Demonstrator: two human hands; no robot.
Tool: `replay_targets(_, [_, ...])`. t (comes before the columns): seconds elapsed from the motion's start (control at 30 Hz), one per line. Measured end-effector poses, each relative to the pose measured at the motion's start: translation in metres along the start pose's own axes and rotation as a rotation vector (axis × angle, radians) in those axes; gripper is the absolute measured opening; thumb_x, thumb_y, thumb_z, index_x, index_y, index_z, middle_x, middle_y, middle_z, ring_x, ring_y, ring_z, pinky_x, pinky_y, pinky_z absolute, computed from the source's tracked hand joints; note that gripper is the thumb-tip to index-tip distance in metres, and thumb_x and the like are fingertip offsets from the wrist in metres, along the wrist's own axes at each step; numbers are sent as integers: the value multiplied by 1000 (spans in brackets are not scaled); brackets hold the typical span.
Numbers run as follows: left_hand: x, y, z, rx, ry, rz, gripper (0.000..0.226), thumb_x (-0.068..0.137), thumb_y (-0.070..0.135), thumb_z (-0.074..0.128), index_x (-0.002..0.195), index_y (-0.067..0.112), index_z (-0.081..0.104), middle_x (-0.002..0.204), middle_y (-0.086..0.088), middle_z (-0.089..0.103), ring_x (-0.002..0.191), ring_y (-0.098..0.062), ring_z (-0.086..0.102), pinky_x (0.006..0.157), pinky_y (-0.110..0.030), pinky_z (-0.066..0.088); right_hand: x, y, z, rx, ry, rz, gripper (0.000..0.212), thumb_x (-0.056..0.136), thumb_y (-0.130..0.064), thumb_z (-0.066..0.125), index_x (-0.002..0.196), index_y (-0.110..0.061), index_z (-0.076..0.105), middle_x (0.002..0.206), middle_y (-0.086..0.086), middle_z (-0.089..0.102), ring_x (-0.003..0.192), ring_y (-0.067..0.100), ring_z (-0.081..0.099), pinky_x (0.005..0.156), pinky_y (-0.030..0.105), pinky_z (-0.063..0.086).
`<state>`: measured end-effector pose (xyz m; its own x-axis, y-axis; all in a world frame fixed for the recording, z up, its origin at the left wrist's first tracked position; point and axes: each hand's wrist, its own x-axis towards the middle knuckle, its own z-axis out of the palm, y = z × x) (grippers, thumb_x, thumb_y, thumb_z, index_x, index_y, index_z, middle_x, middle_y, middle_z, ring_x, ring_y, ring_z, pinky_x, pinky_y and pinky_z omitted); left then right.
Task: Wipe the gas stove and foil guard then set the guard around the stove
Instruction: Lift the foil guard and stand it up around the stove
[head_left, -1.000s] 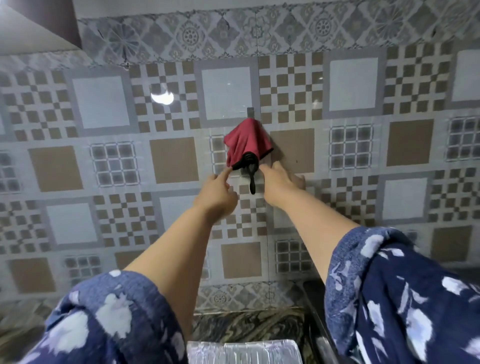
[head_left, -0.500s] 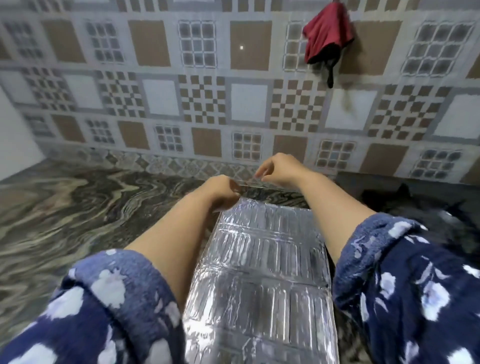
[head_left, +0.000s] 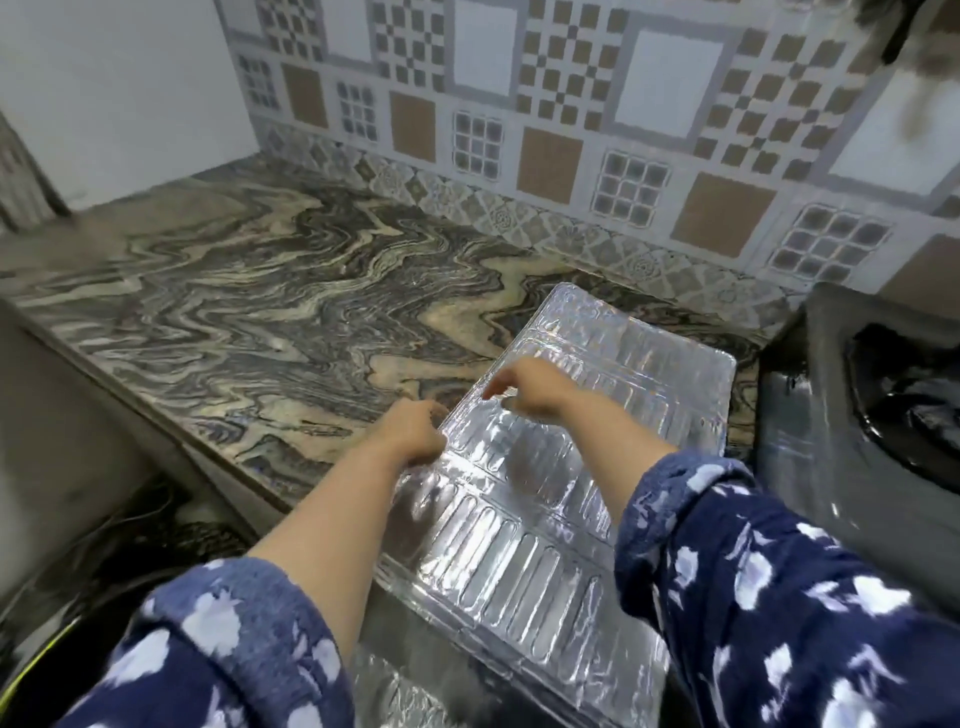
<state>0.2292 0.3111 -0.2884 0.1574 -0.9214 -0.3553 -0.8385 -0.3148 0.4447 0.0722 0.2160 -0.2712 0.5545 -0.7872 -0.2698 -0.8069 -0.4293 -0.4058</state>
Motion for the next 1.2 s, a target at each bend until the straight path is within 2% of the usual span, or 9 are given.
replay_targets(0.2, [-11,-33,44,11,73,-91,54,86,33,64,137,26,47,132,-8,47,124,-28,46,102,-44,43,28,1,42,-91,6,-89,30,89,-11,58,116,-22,67,128,10,62,115,28,58,97,36,47])
replay_targets(0.37, [-12,-39,60,-46,199,-109,56,80,32,74,131,29,51,127,-1,46,126,-23,39,94,-42,45,44,-8,57,-138,6,-208,28,86,-13,64,111,-26,70,118,4,67,103,26,63,87,32,51])
replay_targets(0.43, [-12,-40,62,-85,213,-124,61,78,31,76,132,32,48,127,0,47,126,-23,41,95,-44,46,49,-9,61,-186,29,-244,23,86,-17,65,106,-23,72,114,3,69,102,25,63,83,30,47])
replay_targets(0.53, [-12,-43,64,-124,228,-129,66,74,34,79,132,32,48,127,0,50,126,-24,42,98,-50,45,54,-11,60,-253,31,-277,21,83,-10,62,100,-18,71,109,3,69,102,25,62,79,28,43])
replay_targets(0.67, [-16,-49,60,-131,231,-113,61,81,36,72,135,30,45,137,0,48,128,-25,44,101,-48,43,60,-17,46,-275,-15,-272,24,82,-4,57,94,-18,71,102,4,70,97,26,62,75,27,40])
replay_targets(0.8, [-26,-59,42,-198,225,-132,55,91,42,57,140,44,33,141,2,51,126,-26,50,98,-47,46,64,-29,20,-239,17,-276,22,84,-9,57,96,-21,71,104,4,71,100,26,63,87,33,48])
replay_targets(0.9, [-31,-60,16,-151,296,-140,49,92,45,54,137,50,37,134,1,58,117,-26,56,87,-39,50,63,-44,2,-212,61,-296,21,86,-11,55,97,-22,71,103,4,70,98,28,63,85,35,50])
replay_targets(1.03, [-35,-55,-34,-78,375,-135,46,91,44,56,134,53,42,134,3,59,117,-24,57,79,-32,46,61,-66,-27,-183,210,-315,21,87,-19,55,95,-30,71,102,0,71,99,25,63,88,37,49])
replay_targets(1.2, [-40,-45,-103,29,468,-131,45,89,45,58,132,52,46,134,1,59,119,-26,56,86,-34,46,58,-95,-71,-85,338,-334,26,81,-14,56,86,-35,71,88,-8,72,90,18,64,90,35,47])
